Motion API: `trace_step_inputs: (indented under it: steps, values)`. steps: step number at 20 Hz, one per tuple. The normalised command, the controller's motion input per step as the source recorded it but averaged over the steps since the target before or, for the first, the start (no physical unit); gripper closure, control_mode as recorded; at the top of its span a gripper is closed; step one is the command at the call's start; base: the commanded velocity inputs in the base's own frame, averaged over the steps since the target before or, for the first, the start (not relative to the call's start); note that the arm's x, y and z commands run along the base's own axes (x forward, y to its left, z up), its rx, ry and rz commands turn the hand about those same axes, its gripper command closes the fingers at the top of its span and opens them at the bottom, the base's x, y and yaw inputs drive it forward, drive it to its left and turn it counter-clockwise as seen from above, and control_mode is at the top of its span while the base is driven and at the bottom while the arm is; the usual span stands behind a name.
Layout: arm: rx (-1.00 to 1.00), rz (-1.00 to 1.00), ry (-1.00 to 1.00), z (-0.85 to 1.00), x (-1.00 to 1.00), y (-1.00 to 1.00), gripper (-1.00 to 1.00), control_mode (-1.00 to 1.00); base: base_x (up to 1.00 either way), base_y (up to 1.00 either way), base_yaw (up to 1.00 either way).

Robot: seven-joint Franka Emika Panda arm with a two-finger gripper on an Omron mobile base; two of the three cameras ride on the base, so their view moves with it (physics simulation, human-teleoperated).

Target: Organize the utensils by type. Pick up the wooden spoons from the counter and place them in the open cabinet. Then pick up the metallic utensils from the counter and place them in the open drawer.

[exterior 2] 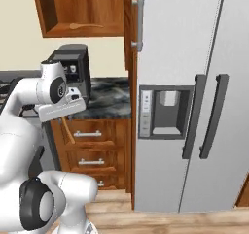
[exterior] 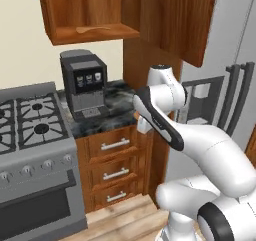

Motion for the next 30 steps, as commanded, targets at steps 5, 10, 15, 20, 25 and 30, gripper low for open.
trace_step_inputs:
  steps: [5,10,15,20,25,30]
  values:
    - [0.00,0.00,0.00,0.00,0.00,0.00,1.00,1.00,0.37,0.44,0.04]
    - [0.00,0.00,0.00,0.00,0.00,0.00,1.00,1.00,0.55,0.26,0.09]
    - [0.00,0.00,0.00,0.00,0.00,0.00,1.00,1.00,0.58,0.36,0.04]
    - [0.00,0.00,0.00,0.00,0.00,0.00,1.00,1.00,0.58,0.41,0.00]
    - [0.00,0.00,0.00,0.00,0.00,0.00,1.00,1.00,0.58,0.43,0.00]
    - [0.00,0.00,0.00,0.00,0.00,0.00,1.00,1.00,0.55,0.36,0.00]
